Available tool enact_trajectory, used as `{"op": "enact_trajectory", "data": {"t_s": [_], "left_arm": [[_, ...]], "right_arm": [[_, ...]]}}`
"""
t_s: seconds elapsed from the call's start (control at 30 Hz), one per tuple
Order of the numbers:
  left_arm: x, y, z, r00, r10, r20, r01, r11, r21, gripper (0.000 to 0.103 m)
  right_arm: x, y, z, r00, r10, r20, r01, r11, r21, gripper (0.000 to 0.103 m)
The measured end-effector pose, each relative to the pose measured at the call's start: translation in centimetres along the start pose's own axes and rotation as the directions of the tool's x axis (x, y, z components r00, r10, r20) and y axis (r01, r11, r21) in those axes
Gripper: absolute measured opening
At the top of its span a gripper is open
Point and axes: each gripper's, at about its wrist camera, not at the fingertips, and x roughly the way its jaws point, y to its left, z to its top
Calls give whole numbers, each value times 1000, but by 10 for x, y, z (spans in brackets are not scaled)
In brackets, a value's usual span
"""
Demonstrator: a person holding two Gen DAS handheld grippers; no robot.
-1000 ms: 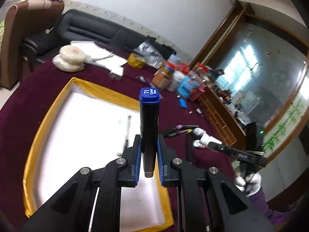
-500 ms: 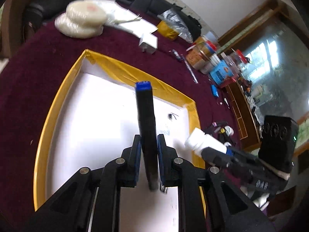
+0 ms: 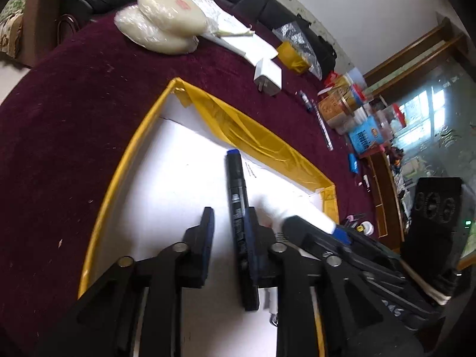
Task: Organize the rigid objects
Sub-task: 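Place the black marker in the tray while the right gripper carries a white bottle there, then move the left gripper back to the markers and open it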
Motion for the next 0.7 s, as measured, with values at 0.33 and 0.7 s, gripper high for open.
{"op": "enact_trajectory", "data": {"t_s": [0.33, 0.7], "left_arm": [[-40, -14, -24, 994, 7, 107, -7, 1000, 2, 49], [-60, -104, -65, 975, 13, 223, -62, 975, 215, 60]], "right_arm": [[-1, 0, -7, 1000, -5, -2, 5, 1000, 17, 35], [-134, 13, -47, 843, -244, 479, 355, 922, -155, 85]]}}
